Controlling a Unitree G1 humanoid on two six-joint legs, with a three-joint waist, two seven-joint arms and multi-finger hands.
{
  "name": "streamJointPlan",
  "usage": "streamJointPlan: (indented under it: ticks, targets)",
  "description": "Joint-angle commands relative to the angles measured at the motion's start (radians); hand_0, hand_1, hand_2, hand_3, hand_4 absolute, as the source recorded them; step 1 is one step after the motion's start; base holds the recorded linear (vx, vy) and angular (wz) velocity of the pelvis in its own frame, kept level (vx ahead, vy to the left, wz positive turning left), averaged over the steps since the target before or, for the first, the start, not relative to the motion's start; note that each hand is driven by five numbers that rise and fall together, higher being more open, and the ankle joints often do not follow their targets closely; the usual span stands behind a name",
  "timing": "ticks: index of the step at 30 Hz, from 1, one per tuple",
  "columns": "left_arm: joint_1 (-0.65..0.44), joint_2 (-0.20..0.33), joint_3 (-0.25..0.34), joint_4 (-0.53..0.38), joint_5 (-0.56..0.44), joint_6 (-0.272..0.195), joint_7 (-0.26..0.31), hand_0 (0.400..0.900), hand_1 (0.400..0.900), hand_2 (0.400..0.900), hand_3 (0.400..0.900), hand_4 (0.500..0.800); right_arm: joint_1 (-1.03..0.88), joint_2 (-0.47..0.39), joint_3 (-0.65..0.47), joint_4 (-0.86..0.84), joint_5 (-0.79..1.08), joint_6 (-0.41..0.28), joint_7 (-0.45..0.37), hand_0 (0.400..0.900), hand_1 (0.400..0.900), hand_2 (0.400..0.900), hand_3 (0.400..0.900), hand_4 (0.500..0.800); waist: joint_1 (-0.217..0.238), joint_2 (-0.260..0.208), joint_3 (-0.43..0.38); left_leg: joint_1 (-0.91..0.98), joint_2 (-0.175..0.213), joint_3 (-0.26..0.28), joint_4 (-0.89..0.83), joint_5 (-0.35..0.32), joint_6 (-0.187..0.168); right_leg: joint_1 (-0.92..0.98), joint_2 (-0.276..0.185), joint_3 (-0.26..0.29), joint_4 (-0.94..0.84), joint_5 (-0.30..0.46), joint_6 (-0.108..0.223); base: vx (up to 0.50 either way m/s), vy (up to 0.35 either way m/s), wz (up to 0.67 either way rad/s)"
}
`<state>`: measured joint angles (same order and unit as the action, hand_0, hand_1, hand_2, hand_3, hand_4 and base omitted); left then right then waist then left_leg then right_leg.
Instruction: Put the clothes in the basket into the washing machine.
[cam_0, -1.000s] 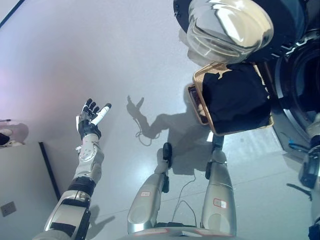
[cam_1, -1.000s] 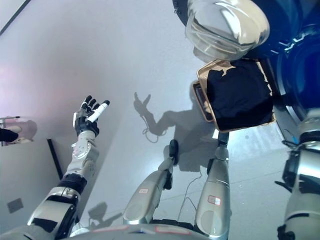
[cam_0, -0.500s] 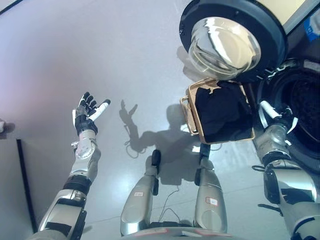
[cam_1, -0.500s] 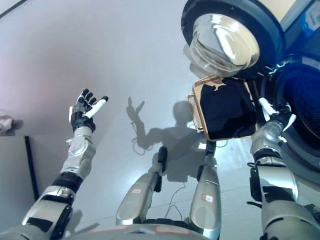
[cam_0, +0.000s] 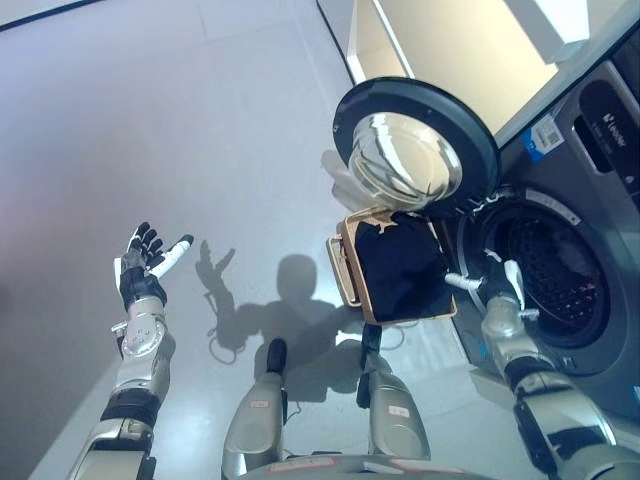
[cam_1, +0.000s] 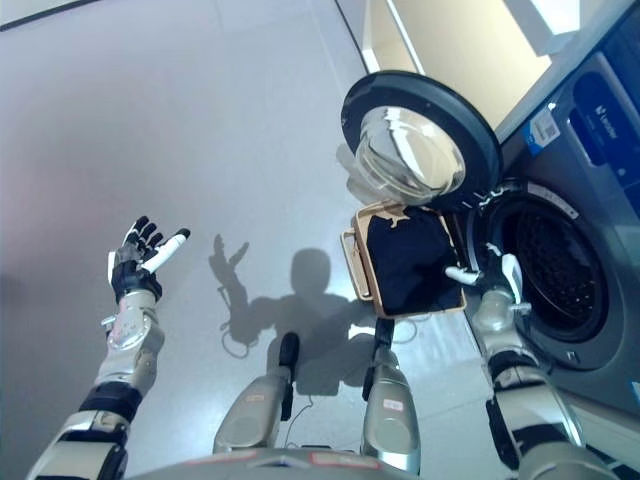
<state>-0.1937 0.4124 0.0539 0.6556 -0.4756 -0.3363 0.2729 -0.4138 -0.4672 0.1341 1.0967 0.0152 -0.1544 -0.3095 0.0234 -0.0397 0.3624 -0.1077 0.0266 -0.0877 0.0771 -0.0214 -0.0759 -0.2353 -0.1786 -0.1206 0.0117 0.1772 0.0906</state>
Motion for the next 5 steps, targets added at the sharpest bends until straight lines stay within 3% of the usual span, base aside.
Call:
streamJointPlan:
  ticks: [1, 5]
  targets:
    - [0.004, 0.055, 0.049, -0.015, 0.024, -0.062, 0.005, 0.9, 0.9, 0.9, 0.9, 0.8, 0.088, 0.001, 0.037, -0.037, -0.007, -0.044, -0.009, 0.9, 0.9, 0.9, 0.9, 0.8, -0.016, -0.029, -0.131, 0.013, 0.047, -0.033, 0.005, -0.046, -0.021, -0.011, -0.089, 0.021, 0.061, 0.009, 0.093, 0.01, -0.016, 0.09]
    - [-0.012, 0.052, 0.036, 0.018, 0.031, -0.06, 0.004, 0.9, 0.9, 0.9, 0.9, 0.8, 0.108, 0.002, 0.049, -0.056, 0.009, -0.061, 0.003, 0.9, 0.9, 0.9, 0.9, 0.8, -0.018, -0.035, -0.145, 0.022, 0.051, -0.024, -0.008, -0.042, -0.022, -0.014, -0.084, 0.02, 0.051, 0.017, 0.095, 0.0, -0.001, -0.02]
